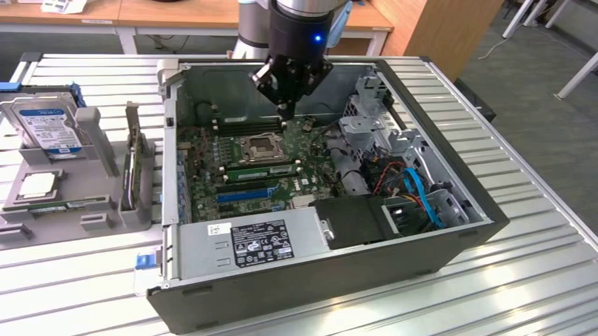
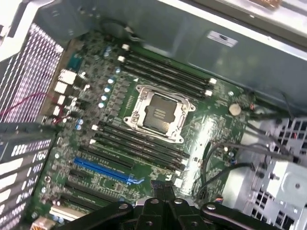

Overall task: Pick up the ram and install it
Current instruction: 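Press down the ram until it locks into place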

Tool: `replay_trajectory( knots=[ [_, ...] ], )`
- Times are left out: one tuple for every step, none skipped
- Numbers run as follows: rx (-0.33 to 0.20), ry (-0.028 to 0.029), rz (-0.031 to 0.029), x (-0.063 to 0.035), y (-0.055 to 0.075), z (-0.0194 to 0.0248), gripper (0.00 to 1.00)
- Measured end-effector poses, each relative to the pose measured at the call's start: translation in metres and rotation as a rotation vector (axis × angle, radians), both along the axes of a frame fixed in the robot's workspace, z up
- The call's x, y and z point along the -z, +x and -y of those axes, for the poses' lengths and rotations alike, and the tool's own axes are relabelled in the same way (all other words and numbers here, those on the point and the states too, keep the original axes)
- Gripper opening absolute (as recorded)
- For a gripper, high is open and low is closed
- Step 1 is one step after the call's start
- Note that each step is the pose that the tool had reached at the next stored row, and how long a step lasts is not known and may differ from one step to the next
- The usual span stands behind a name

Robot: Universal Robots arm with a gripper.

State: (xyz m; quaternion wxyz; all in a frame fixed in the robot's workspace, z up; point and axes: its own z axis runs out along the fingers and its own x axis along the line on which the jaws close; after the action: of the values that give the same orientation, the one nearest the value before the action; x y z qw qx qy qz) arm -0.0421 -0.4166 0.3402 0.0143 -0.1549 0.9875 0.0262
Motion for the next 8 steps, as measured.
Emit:
replay_trajectory(
  knots=[
    [0.018, 0.0, 0.0, 0.0, 0.0, 0.0, 0.1],
    [0.036, 0.0, 0.0, 0.0, 0.0, 0.0, 0.1],
    [0.054, 0.0, 0.0, 0.0, 0.0, 0.0, 0.1],
    [0.072, 0.0, 0.0, 0.0, 0.0, 0.0, 0.1],
    [0.089, 0.0, 0.0, 0.0, 0.0, 0.0, 0.1],
    [0.107, 0.0, 0.0, 0.0001, 0.0, 0.0, 0.1],
    [0.122, 0.0, 0.0, 0.0001, 0.0, 0.0, 0.1],
    [0.136, 0.0, -0.0002, 0.0001, 0.0, 0.0, 0.1]
  ],
)
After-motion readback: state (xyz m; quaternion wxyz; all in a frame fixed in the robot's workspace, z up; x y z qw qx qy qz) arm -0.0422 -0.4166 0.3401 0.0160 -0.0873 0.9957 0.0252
